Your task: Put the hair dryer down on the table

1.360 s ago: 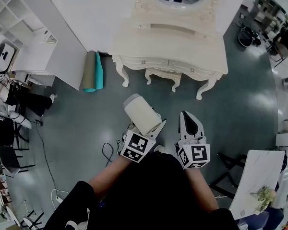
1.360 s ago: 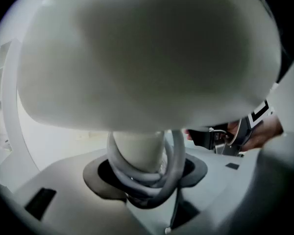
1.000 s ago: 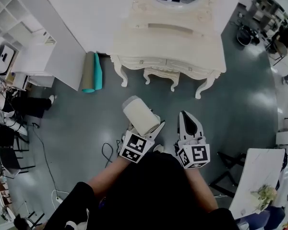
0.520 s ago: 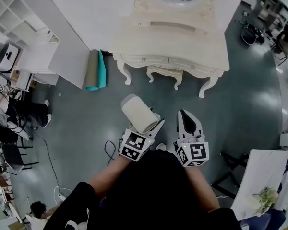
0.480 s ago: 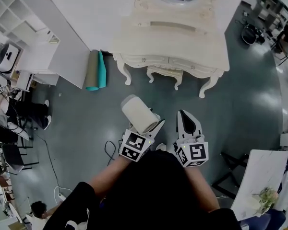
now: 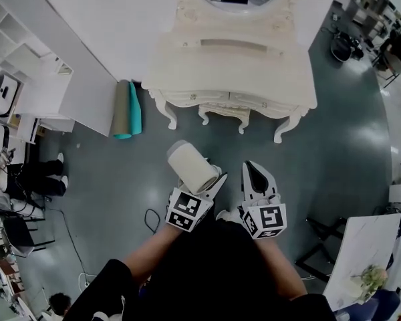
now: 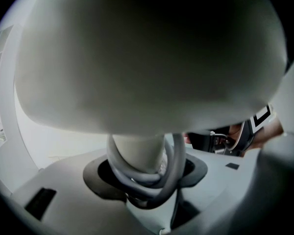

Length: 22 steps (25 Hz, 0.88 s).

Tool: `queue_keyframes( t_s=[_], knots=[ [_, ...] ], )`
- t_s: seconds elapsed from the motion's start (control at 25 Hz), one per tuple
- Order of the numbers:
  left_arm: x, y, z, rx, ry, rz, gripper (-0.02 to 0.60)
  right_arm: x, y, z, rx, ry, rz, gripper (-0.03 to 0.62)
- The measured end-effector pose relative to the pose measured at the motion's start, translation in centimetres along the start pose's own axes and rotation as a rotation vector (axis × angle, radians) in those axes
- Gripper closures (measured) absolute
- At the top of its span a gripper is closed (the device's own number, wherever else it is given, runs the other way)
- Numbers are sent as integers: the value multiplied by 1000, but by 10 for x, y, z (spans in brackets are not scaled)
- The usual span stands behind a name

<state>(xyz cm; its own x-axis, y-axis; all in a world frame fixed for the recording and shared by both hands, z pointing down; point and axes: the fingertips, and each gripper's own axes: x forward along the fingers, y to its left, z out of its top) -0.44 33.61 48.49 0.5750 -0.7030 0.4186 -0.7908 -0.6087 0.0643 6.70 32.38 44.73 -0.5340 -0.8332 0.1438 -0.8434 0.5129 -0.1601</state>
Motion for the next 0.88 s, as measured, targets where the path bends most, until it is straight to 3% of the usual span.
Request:
queue_keyframes(
  t_s=[0.4, 0.6, 0.88],
  knots=[
    [64, 84, 38, -5, -8, -21, 321, 103, -41, 37, 7, -15, -32, 576],
    [92, 135, 55, -11, 2, -27, 321, 153, -54, 65, -43, -56, -68, 576],
    [122, 192, 75, -11, -13, -54, 321, 215, -68, 71, -36, -27, -104, 577]
  ],
)
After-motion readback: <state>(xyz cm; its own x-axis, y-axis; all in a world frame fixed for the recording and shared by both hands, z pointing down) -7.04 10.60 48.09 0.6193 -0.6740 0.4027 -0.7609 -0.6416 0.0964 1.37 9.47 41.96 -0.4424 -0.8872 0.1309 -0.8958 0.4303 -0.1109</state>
